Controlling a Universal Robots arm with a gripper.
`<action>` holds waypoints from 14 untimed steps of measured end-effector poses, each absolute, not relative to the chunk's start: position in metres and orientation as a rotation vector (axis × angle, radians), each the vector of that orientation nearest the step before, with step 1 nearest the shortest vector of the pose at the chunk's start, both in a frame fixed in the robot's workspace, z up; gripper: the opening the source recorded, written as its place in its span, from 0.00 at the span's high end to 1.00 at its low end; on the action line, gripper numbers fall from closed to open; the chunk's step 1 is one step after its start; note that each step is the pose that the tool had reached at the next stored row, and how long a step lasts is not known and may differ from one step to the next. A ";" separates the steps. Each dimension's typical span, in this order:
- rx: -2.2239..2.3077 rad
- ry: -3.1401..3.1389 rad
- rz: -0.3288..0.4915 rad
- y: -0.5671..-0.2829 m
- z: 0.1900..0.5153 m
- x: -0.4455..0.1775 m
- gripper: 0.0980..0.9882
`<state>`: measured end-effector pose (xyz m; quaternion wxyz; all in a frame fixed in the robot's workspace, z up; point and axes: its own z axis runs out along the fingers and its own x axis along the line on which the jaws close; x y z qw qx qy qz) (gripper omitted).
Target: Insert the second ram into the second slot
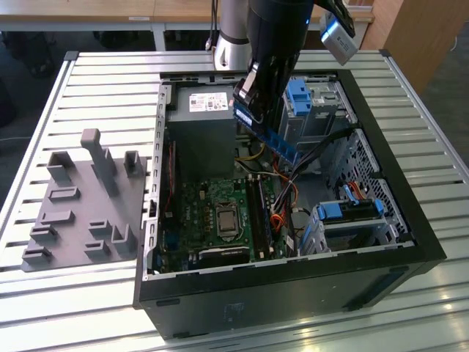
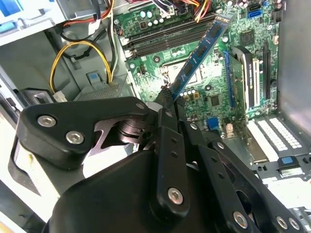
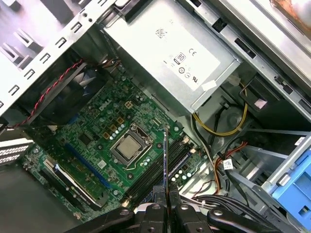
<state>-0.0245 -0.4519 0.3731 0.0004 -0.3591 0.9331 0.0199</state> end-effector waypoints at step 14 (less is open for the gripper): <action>-0.926 2.998 0.062 -0.452 0.371 -0.025 0.96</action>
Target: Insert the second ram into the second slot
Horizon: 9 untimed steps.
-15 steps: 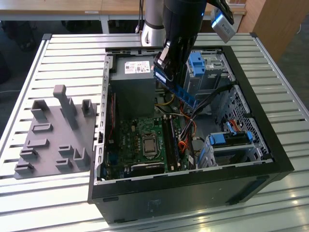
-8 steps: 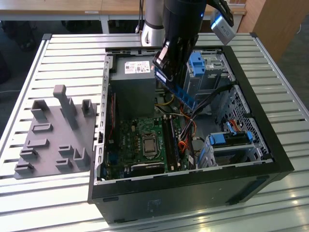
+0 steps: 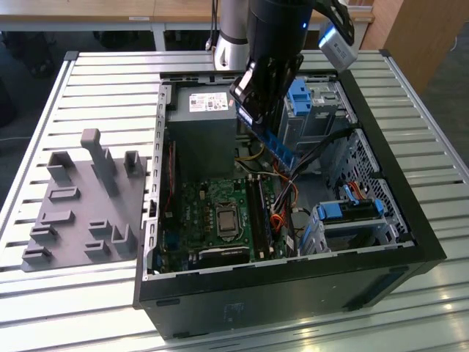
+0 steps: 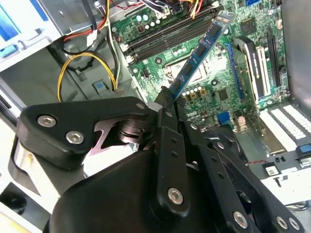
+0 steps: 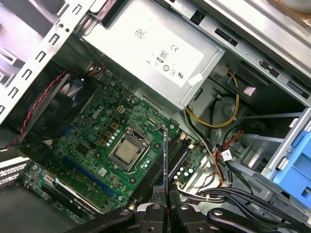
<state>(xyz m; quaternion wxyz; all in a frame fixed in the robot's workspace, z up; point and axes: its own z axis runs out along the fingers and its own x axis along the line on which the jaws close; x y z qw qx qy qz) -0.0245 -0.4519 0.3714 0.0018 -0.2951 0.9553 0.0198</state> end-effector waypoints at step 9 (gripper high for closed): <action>-0.831 3.024 0.062 -0.452 0.371 -0.025 0.96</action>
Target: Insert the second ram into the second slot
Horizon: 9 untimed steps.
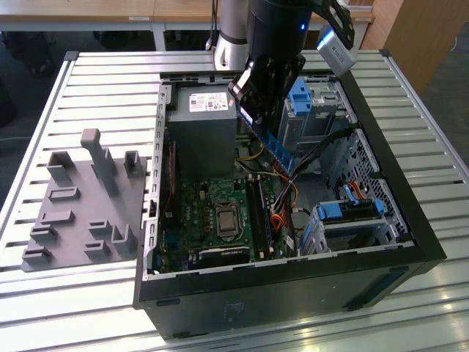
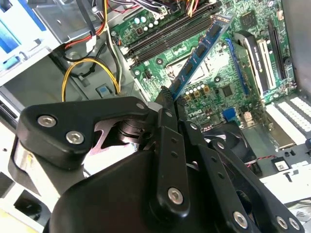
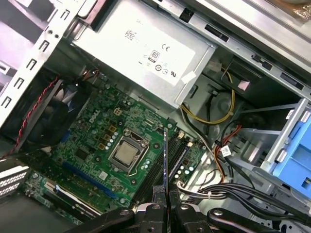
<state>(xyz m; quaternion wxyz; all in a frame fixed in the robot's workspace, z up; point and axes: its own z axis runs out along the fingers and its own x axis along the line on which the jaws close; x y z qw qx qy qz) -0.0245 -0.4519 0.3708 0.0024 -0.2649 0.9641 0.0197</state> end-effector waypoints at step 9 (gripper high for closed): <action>-0.760 3.042 0.062 -0.452 0.370 -0.025 0.96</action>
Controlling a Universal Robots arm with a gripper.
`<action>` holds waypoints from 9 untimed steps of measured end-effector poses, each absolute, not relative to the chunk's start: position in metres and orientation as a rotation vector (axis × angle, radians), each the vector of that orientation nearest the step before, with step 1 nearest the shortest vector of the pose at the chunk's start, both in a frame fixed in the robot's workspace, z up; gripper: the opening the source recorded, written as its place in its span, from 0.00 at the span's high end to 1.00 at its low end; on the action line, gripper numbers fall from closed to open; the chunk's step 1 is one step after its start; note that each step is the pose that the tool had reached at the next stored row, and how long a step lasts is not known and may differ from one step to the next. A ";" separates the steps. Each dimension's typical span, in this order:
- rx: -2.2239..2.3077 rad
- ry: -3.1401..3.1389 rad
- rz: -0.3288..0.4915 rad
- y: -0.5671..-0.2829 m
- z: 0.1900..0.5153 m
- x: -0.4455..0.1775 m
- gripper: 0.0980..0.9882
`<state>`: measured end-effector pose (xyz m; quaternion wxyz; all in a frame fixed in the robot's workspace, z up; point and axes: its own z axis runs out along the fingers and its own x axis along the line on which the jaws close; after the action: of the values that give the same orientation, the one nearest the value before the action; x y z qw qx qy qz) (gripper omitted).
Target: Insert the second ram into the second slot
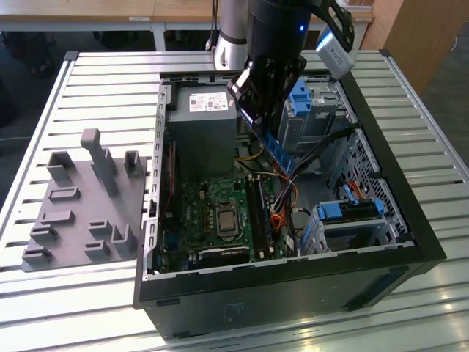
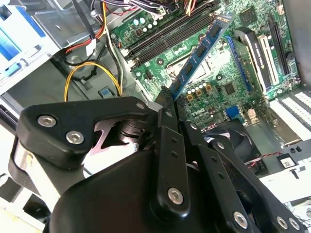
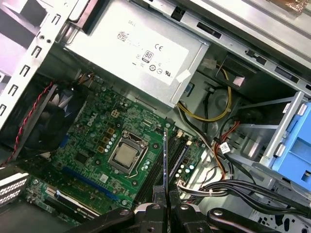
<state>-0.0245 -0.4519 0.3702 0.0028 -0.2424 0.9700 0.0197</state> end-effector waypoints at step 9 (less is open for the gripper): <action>-0.710 3.053 0.062 -0.452 0.370 -0.025 0.96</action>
<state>-0.0245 -0.4519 0.3699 0.0032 -0.2263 0.9739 0.0196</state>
